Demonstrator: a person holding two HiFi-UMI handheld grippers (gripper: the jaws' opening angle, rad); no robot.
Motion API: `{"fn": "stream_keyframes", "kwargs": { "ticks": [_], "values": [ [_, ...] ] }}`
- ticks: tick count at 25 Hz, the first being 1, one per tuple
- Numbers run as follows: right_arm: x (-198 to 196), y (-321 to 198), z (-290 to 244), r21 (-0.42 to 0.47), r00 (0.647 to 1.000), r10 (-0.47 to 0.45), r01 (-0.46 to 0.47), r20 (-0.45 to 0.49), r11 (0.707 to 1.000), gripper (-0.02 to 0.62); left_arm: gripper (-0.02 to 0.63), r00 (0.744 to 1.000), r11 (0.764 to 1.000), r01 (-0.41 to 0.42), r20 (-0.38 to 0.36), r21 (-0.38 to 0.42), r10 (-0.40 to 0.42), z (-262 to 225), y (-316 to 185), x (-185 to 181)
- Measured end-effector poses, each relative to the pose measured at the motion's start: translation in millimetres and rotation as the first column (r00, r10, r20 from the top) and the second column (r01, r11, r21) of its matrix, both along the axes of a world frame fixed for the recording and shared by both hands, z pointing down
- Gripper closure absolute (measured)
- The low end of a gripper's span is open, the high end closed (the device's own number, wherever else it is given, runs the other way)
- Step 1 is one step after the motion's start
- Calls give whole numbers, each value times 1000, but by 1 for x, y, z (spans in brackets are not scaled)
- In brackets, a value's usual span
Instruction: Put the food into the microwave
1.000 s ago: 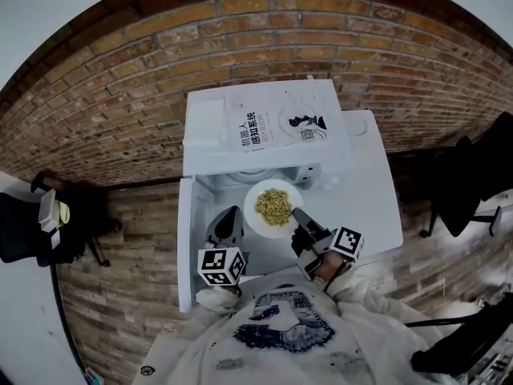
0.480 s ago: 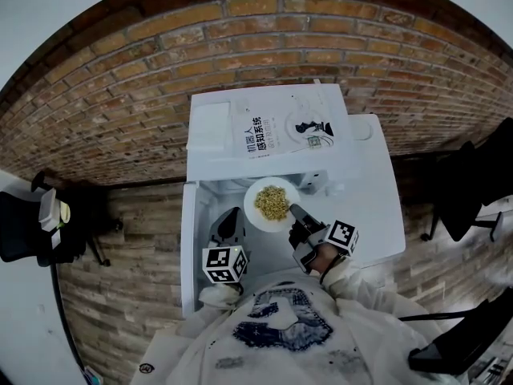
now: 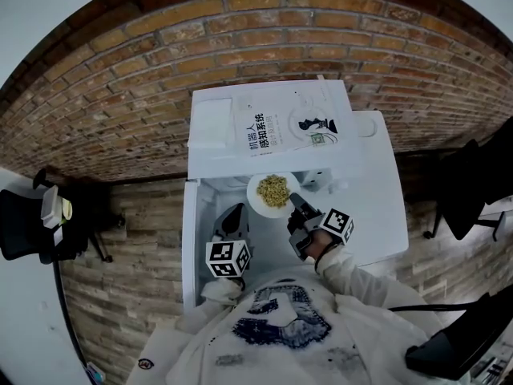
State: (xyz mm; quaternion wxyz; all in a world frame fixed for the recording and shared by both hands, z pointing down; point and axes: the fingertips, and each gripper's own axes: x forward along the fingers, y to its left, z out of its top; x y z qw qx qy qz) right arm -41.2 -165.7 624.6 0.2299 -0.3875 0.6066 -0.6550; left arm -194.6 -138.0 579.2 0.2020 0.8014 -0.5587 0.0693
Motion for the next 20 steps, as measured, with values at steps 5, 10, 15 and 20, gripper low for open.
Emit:
{"fn": "stream_keyframes", "kwargs": {
  "ticks": [5, 10, 15, 20],
  "values": [
    [1, -12, 17, -10, 999, 33, -33, -22, 999, 572, 598, 1000, 1000, -4, 2, -2, 4, 2, -1, 1],
    [0, -24, 31, -14, 998, 39, -39, -46, 999, 571, 598, 1000, 1000, 3, 17, -16, -2, 13, -8, 0],
    [-5, -33, 46, -31, 997, 40, -42, -69, 999, 571, 598, 999, 1000, 7, 32, -26, -7, 20, -12, 0],
    [-11, -41, 55, -44, 996, 41, -44, -81, 998, 571, 598, 1000, 999, 9, 24, -36, -8, 20, -13, -1]
  ]
}}
